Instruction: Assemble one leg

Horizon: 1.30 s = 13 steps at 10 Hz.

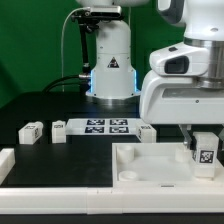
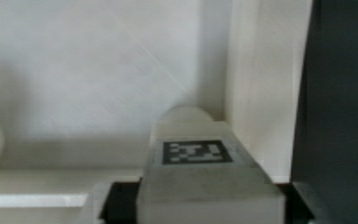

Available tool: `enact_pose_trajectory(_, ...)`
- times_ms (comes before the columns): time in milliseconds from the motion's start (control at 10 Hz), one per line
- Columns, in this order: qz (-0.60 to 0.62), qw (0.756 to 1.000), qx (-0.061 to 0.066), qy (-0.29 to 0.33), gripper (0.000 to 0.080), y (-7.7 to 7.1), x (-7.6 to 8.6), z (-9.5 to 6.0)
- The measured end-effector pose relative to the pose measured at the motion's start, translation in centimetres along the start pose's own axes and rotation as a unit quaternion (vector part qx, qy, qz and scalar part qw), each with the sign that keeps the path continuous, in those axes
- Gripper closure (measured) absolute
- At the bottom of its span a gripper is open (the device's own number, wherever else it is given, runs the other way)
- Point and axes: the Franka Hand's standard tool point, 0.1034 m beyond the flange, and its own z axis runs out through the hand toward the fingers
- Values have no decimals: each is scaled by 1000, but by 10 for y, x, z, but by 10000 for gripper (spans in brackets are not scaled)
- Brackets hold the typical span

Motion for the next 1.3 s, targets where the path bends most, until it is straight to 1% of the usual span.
enact_pose_trajectory(100, 80, 997, 0, 1, 508, -1, 0, 0)
enact_pose_trajectory(200, 134, 991, 0, 1, 507, -2, 1, 0)
enact_pose_trajectory(400, 312, 950, -1, 2, 507, -4, 1, 0)
enact_pose_trajectory(500, 363, 932, -1, 3, 507, -4, 0, 0)
enact_pose_trajectory(600, 375, 927, 1, 1, 507, -4, 1, 0)
enact_pose_trajectory(700, 360, 933, 1, 1, 428, -4, 0, 0)
enact_pose_trajectory(800, 350, 937, 1, 1, 246, -4, 0, 1)
enact_pose_trajectory(900, 340, 940, 2, 1, 246, -5, 0, 1)
enact_pose_trajectory(1000, 283, 959, 3, 4, 177, -4, 0, 2)
enact_pose_trajectory(1100, 192, 981, 4, 5, 155, -1, 1, 3)
enact_pose_trajectory(1200, 125, 992, 4, 6, 155, 1, 2, 3)
enact_pose_trajectory(1300, 82, 997, 3, 6, 155, 1, 1, 3)
